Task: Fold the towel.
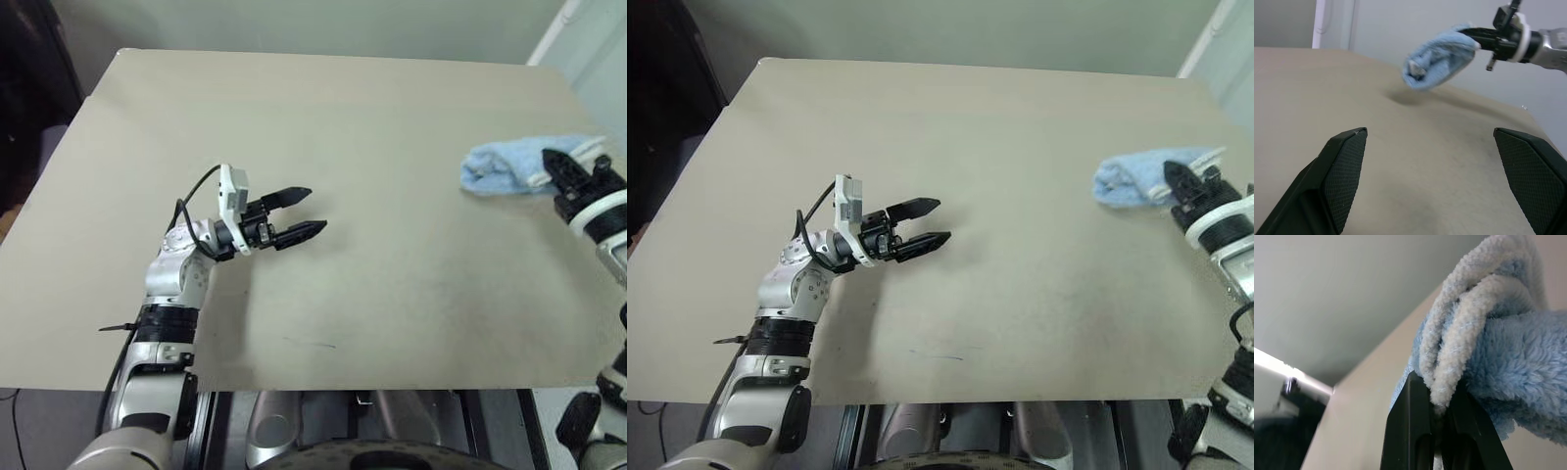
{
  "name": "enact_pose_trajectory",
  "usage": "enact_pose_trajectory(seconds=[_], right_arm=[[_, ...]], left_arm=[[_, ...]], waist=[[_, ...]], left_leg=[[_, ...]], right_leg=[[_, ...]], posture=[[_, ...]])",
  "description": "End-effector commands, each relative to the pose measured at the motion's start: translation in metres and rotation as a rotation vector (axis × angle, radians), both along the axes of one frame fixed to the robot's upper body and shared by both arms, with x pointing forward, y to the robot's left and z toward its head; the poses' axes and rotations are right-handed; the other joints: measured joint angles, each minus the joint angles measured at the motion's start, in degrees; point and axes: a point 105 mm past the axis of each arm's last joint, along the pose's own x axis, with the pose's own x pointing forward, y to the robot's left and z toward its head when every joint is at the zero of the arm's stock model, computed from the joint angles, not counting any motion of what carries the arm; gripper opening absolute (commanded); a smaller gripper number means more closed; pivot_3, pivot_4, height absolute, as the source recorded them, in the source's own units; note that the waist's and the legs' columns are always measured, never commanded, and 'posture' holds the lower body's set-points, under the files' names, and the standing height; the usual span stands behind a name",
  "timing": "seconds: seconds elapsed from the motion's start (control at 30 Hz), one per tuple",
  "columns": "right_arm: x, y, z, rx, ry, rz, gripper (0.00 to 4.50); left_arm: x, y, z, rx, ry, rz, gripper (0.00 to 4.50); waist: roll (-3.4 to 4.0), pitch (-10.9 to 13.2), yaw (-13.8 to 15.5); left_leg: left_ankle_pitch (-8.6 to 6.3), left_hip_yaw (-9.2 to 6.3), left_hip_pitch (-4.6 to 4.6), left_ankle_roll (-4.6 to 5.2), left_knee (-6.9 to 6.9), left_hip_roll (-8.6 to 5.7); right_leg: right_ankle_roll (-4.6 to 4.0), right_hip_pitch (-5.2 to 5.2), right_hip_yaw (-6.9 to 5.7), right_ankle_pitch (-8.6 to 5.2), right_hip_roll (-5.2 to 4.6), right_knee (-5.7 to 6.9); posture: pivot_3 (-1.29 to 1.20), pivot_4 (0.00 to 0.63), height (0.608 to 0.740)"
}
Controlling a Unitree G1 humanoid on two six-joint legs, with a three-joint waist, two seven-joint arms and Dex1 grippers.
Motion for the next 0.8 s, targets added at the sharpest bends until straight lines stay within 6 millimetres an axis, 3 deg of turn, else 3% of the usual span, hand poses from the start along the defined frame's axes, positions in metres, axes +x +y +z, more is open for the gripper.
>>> enact_pose_trajectory(seconds=[0.03, 0.13, 0.3, 0.47, 0.57, 0.8], right_arm=[[0.017, -0.016, 0.018, -0.067, -0.071, -0.054, 0.06], [0.029, -0.025, 0.012, -0.12, -0.066, -0.073, 0.06], [0.029, -0.035, -0.024, -0.067, 0.013, -0.117, 0.06], [-0.002, -0.016, -0.066, 0.036, 0.096, -0.119, 0.06], [-0.016, -0.01, -0.075, 0.074, 0.112, -0.142, 0.06], [-0.042, -0.041, -0.085, 0.223, 0.142, -0.377, 0.06]], left_arm=[[0.001, -0.004, 0.009, 0.001, -0.051, -0.011, 4.5], [0.002, -0.004, 0.009, 0.003, -0.058, -0.003, 4.5], [0.0, -0.004, 0.007, 0.016, -0.066, 0.007, 4.5], [-0.007, -0.001, 0.004, 0.028, -0.059, 0.016, 4.5], [-0.007, 0.0, 0.004, 0.03, -0.057, 0.02, 4.5], [-0.004, -0.006, 0.003, 0.038, -0.047, 0.001, 4.5]], waist=[[0.02, 0.0, 0.0], [0.06, 0.0, 0.1], [0.08, 0.0, 0.2], [0.15, 0.0, 0.3], [0.27, 0.1, 0.2], [0.29, 0.1, 0.1]], left_leg=[[0.0, 0.01, 0.0, 0.0, 0.0, 0.0], [0.0, -0.03, -0.04, 0.02, -0.01, 0.01], [-0.09, -0.01, -0.08, 0.15, -0.04, 0.07], [-0.19, 0.04, -0.06, 0.21, -0.1, 0.12], [-0.23, 0.09, -0.04, 0.23, -0.1, 0.13], [-0.17, 0.12, 0.32, 0.35, 0.03, 0.1]], right_leg=[[0.05, 0.0, 0.0, 0.06, 0.0, -0.02], [0.2, -0.01, -0.03, 0.18, 0.0, -0.08], [-0.39, 0.0, -0.05, 0.55, 0.0, -0.24], [-0.37, 0.0, -0.06, 0.41, 0.0, -0.28], [-0.38, 0.01, -0.05, 0.39, 0.0, -0.28], [-0.24, 0.43, 0.03, 0.06, -0.02, -0.36]], posture=[[0.0, 0.15, 0.697], [0.0, 0.15, 0.697], [0.0, 0.15, 0.697], [0.0, 0.15, 0.697], [0.0, 0.15, 0.697], [0.0, 0.15, 0.697]])
